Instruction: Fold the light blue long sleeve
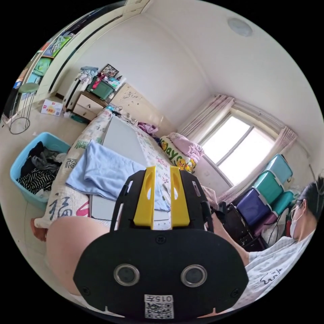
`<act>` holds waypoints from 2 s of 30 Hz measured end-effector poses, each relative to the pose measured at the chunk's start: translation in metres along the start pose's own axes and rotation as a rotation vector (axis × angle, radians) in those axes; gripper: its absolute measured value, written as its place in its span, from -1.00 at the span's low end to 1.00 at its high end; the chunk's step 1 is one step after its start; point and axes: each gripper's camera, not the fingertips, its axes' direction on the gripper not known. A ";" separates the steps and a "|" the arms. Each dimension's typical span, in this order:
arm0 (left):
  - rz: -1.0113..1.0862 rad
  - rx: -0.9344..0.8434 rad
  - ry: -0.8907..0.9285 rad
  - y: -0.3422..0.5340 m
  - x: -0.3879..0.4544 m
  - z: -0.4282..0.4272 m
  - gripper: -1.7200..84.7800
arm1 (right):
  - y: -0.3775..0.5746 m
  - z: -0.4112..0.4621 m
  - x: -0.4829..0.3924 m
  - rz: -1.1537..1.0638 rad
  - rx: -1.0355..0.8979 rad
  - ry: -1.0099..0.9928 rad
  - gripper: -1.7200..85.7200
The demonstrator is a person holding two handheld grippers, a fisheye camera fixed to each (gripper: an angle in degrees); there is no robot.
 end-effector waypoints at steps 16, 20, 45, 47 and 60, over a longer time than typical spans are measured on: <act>-0.305 -0.186 -0.116 0.004 -0.106 0.117 -0.81 | 0.022 -0.157 0.179 0.276 0.058 0.023 -0.80; -0.392 -0.149 -0.144 0.006 -0.133 0.104 -0.79 | 0.028 -0.185 0.190 0.284 0.053 0.024 -0.78; -0.686 -0.081 -0.165 -0.015 -0.268 0.068 -0.60 | 0.052 -0.290 0.185 0.311 -0.135 0.265 -0.67; -0.668 -0.063 -0.167 -0.013 -0.261 0.066 -0.62 | 0.063 -0.306 0.180 0.308 -0.125 0.240 -0.66; -0.663 -0.078 -0.364 -0.020 -0.176 0.101 -0.57 | 0.110 -0.390 0.162 0.215 -0.129 0.058 -0.66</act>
